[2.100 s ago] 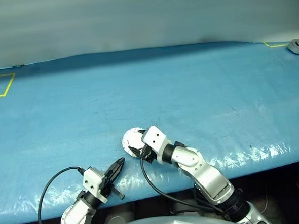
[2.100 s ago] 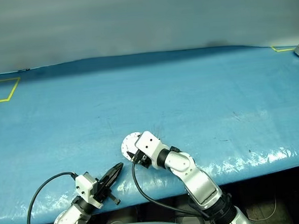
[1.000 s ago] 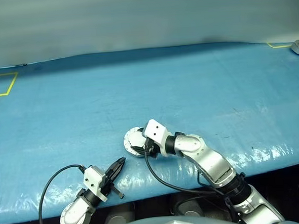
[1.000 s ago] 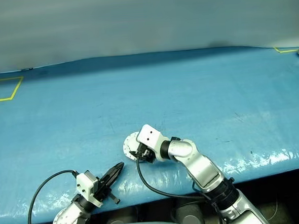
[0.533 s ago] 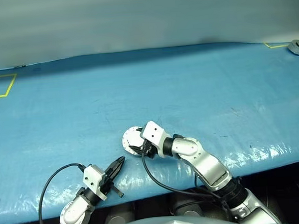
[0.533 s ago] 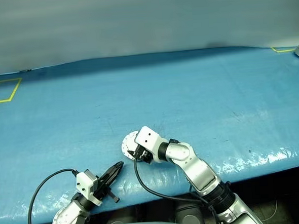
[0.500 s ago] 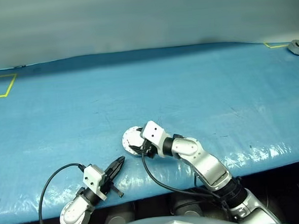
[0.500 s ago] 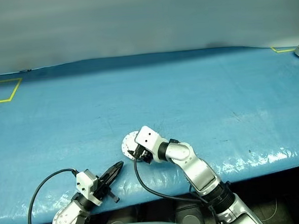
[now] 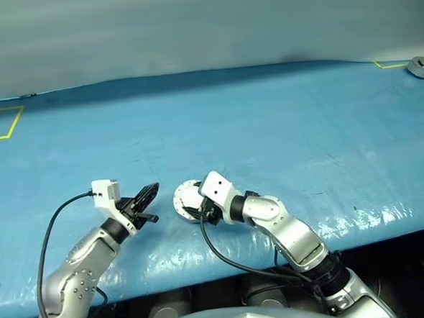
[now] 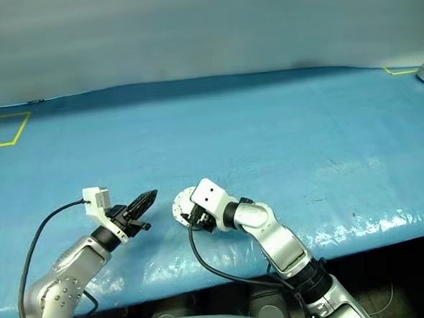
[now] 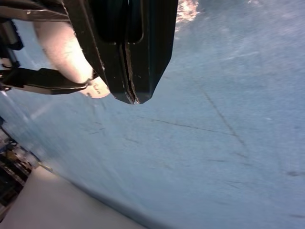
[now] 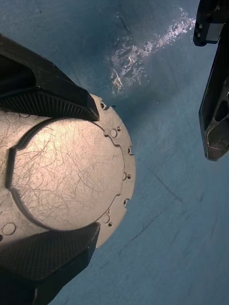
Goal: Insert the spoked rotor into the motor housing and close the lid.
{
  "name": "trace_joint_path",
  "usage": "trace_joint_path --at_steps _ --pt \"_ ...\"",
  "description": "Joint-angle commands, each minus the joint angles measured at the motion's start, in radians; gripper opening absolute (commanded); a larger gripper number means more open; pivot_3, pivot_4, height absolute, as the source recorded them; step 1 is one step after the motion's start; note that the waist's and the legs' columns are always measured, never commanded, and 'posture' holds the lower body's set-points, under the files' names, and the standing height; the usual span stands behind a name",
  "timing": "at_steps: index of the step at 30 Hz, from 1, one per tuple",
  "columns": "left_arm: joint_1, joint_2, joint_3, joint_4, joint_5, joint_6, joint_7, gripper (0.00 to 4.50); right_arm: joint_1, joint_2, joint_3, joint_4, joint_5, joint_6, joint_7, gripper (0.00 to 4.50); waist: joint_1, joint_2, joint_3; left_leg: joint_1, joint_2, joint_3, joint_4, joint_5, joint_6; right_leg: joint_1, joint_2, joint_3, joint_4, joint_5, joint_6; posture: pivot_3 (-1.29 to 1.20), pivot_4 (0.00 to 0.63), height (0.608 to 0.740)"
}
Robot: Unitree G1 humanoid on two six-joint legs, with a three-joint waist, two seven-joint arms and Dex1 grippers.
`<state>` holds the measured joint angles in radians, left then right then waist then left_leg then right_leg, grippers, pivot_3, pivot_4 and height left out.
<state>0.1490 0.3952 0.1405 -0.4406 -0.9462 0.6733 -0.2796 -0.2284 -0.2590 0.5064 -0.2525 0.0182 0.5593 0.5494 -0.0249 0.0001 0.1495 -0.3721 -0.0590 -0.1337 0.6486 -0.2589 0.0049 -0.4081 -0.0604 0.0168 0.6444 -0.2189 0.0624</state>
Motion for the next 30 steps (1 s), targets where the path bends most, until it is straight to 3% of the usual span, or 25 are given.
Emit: trace_joint_path --at_steps 1,10,26,30 --pt "-0.03 0.005 -0.009 -0.046 -0.078 0.108 0.047 0.0 0.021 -0.005 0.008 0.039 -0.022 0.05 -0.018 3.04 0.001 0.0 0.0 0.0 0.0 0.0 0.0 0.0 0.0 0.0 0.0 0.0 0.0 0.0 0.0 0.0 0.15 0.74" --pt "-0.068 0.008 -0.073 -0.008 0.004 0.222 0.117 0.0 0.023 0.003 0.014 0.034 -0.023 0.053 -0.027 3.04 0.003 0.0 0.0 0.001 0.0 0.0 -0.001 0.001 -0.002 0.0 0.001 0.0 0.0 -0.001 0.0 0.0 0.15 0.74" --pt "-0.067 -0.011 -0.077 0.006 0.006 0.331 0.144 0.0 0.028 0.008 0.011 0.041 -0.007 0.046 -0.017 3.04 0.006 -0.001 -0.003 0.003 0.0 0.0 -0.002 0.001 -0.002 0.002 0.0 0.001 0.0 -0.002 -0.003 0.0 0.15 0.74" --pt "-0.076 -0.018 -0.076 0.01 0.02 0.335 0.146 0.0 0.046 0.016 -0.001 0.019 0.01 0.046 -0.013 4.38 0.007 -0.001 -0.003 0.004 0.0 0.0 -0.002 0.001 -0.002 0.003 0.0 0.0 0.0 -0.003 -0.005 0.0 0.15 0.74"
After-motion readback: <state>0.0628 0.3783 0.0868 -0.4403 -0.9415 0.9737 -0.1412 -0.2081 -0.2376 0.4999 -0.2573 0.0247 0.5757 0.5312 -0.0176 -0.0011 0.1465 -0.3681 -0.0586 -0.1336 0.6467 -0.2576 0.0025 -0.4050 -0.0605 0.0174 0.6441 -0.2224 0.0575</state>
